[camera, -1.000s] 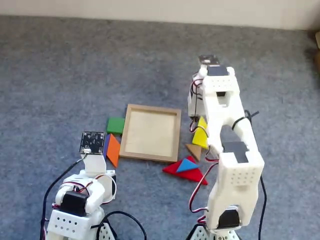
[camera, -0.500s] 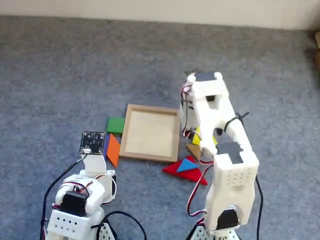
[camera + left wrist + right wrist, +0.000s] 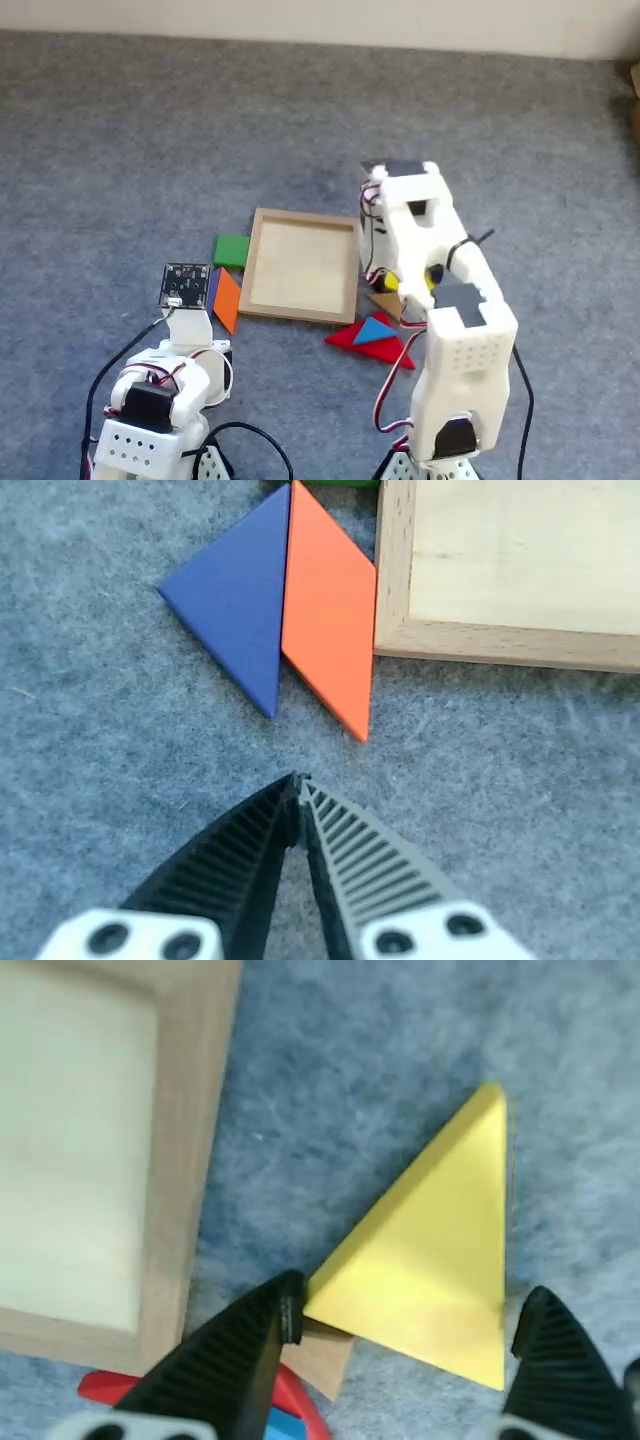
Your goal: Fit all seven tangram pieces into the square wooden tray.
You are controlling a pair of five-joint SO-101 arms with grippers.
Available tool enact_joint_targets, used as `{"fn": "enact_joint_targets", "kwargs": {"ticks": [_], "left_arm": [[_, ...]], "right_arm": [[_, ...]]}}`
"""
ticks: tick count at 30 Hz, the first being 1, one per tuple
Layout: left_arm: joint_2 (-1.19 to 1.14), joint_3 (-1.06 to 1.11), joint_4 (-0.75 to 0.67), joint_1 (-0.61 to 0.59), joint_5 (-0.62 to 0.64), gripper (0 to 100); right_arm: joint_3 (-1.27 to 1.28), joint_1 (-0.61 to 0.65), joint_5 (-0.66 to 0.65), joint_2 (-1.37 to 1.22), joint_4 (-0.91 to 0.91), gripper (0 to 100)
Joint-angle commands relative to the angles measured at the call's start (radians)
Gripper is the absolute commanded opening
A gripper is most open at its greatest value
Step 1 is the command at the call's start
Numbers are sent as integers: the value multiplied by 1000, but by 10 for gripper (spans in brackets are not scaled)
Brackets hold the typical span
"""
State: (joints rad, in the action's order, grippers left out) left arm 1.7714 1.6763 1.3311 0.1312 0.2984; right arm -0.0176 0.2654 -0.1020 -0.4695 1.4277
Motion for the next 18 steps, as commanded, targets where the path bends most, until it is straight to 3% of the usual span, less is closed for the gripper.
{"fn": "enact_joint_targets", "kwargs": {"ticks": [1, 10, 14, 18], "left_arm": [[42, 21, 5, -8, -2, 7], [42, 21, 5, -8, -2, 7], [42, 21, 5, -8, -2, 7], [42, 21, 5, -8, -2, 7]], "right_arm": [[1, -21, -12, 70, -27, 310], [-8, -22, -54, -30, -61, 219], [-4, -22, -75, 19, -53, 136], [1, -22, -75, 101, -50, 115]]}}
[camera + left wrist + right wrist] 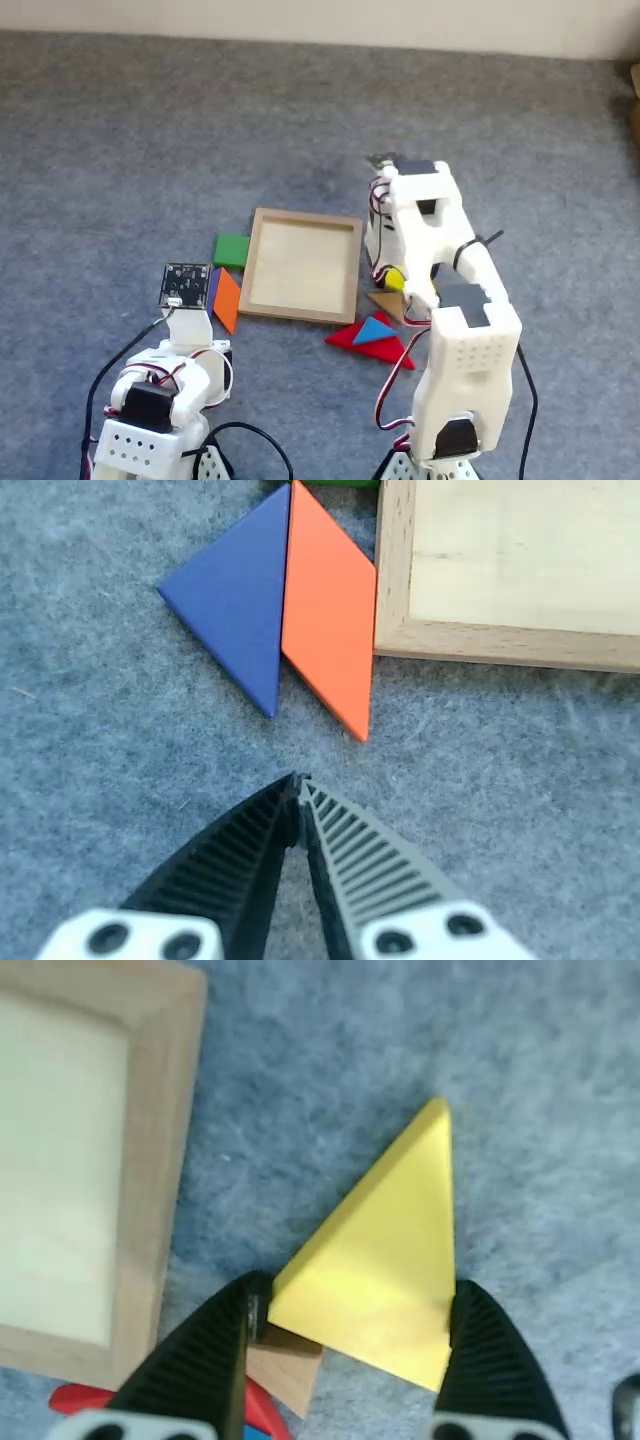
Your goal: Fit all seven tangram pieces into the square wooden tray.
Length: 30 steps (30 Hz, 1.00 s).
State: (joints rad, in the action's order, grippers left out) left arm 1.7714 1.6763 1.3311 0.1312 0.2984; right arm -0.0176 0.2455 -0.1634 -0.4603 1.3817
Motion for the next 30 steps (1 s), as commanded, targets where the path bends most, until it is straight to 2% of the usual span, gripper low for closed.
{"fn": "enact_joint_targets", "kwargs": {"ticks": [1, 8, 16, 23, 30], "left_arm": [[42, 21, 5, -8, -2, 7], [42, 21, 5, -8, -2, 7], [42, 21, 5, -8, -2, 7], [42, 21, 5, -8, -2, 7], [42, 21, 5, -8, -2, 7]], "right_arm": [[1, -2, -14, 105, -2, 115], [1, 5, -14, 156, -2, 105], [-8, 102, -3, 245, 19, 104], [-10, 232, 160, 249, 15, 104], [-10, 335, 407, 249, -25, 107]]}}
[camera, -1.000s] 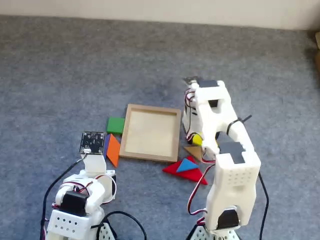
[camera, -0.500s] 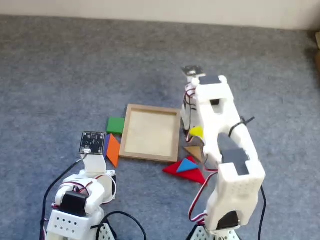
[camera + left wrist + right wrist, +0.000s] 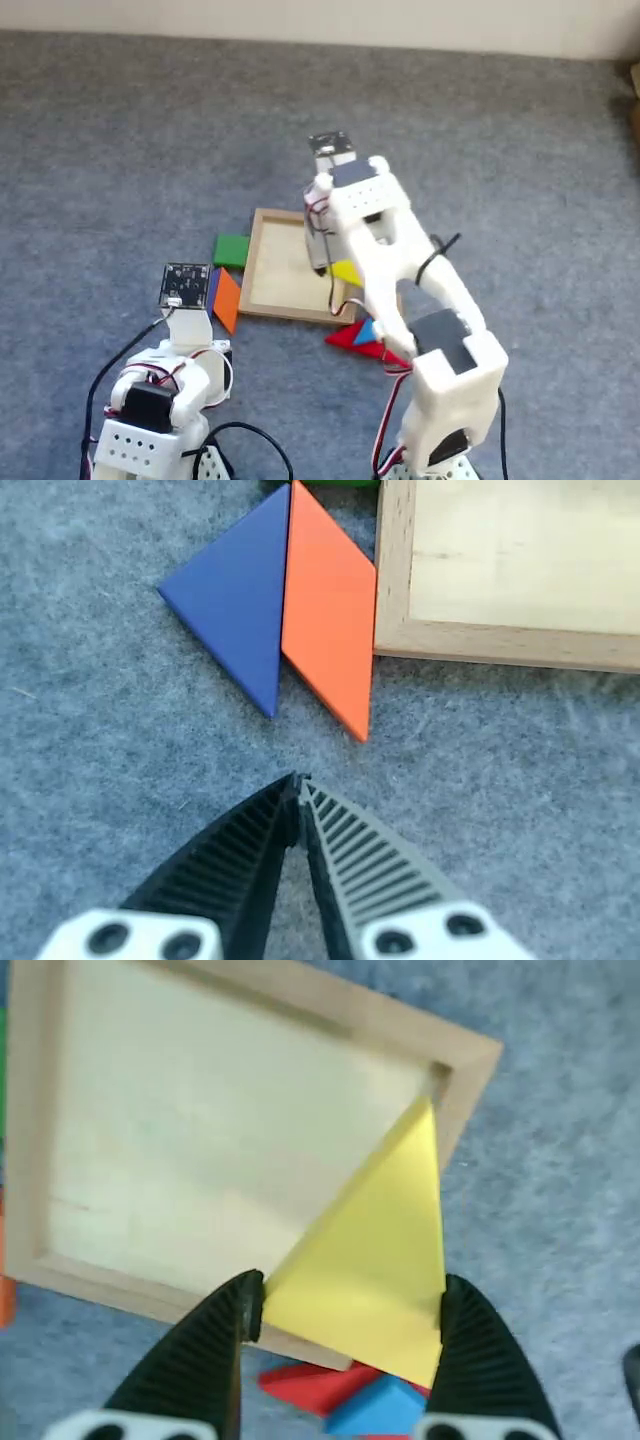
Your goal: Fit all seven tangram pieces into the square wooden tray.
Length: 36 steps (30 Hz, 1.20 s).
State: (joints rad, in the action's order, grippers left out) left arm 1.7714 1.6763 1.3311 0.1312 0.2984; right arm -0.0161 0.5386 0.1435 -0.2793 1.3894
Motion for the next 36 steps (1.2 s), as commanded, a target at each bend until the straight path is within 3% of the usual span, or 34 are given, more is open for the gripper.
{"fn": "enact_joint_targets", "kwargs": {"ticks": [1, 7, 12, 18, 27, 31, 33, 36], "left_arm": [[42, 21, 5, -8, -2, 7], [42, 21, 5, -8, -2, 7], [42, 21, 5, -8, -2, 7], [42, 21, 5, -8, -2, 7], [42, 21, 5, -8, -2, 7], [42, 21, 5, -8, -2, 7], [42, 21, 5, -8, -2, 7], [42, 21, 5, -8, -2, 7]], "right_arm": [[-12, 51, 137, 68, -48, 107], [-4, 82, 385, 67, -143, 109], [-2, 81, 479, 65, -206, 112], [-2, 84, 531, 65, -156, 269], [-2, 82, 514, 67, -117, 278], [-5, 84, 358, 74, -117, 276], [-10, 82, 270, 73, -127, 235], [-5, 79, 152, 68, -154, 94]]}}
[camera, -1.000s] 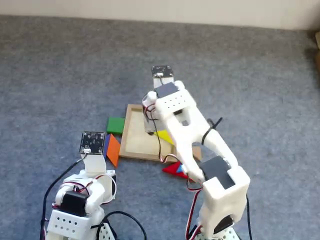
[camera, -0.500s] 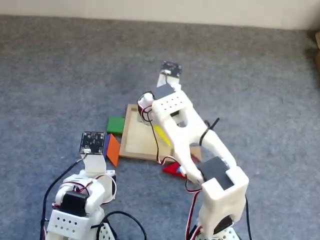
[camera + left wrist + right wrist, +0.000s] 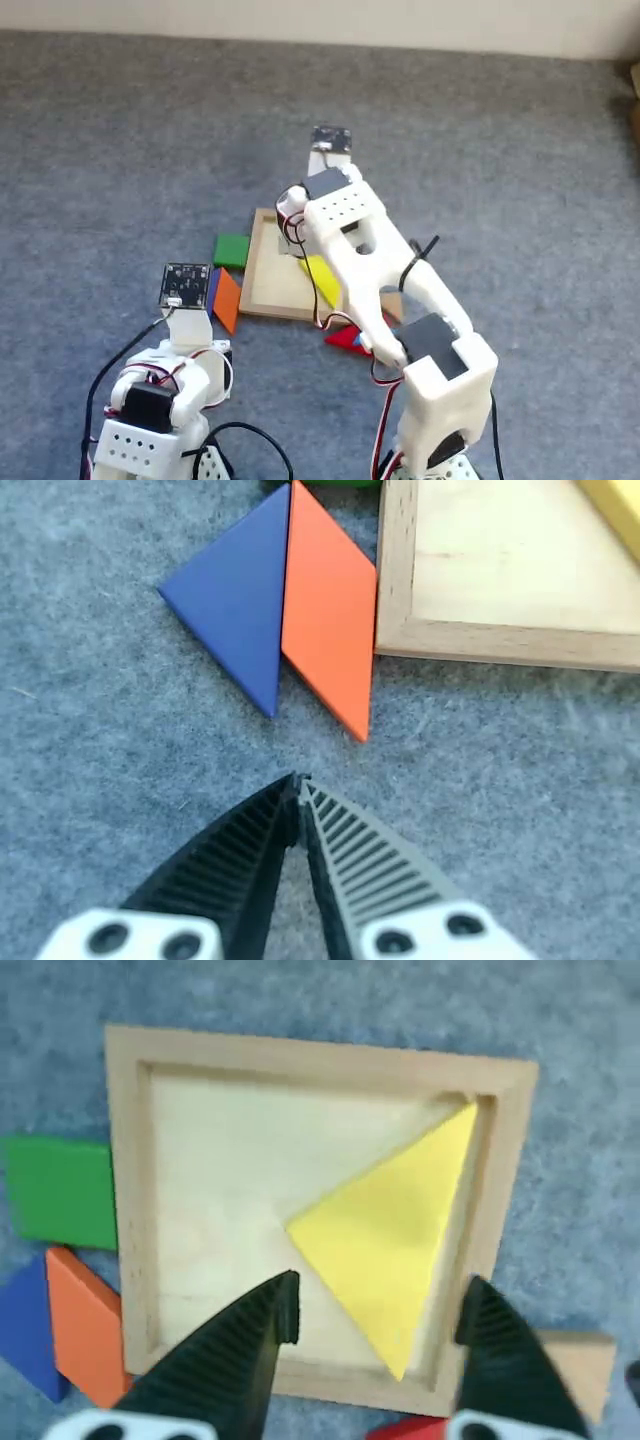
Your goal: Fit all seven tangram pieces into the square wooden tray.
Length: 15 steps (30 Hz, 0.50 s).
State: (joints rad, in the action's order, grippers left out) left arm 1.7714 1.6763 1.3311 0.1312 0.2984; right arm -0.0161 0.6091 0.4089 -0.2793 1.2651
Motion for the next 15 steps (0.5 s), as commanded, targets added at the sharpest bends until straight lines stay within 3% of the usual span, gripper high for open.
{"fn": "enact_joint_targets", "kwargs": {"ticks": [1, 4, 15], "left_arm": [[42, 21, 5, -8, -2, 7], [42, 21, 5, -8, -2, 7], [42, 21, 5, -8, -2, 7]], "right_arm": [[-4, 8, -150, 68, -44, 49], [2, 13, -222, 61, -68, 13], [47, -76, -227, -97, -10, 15]]}}
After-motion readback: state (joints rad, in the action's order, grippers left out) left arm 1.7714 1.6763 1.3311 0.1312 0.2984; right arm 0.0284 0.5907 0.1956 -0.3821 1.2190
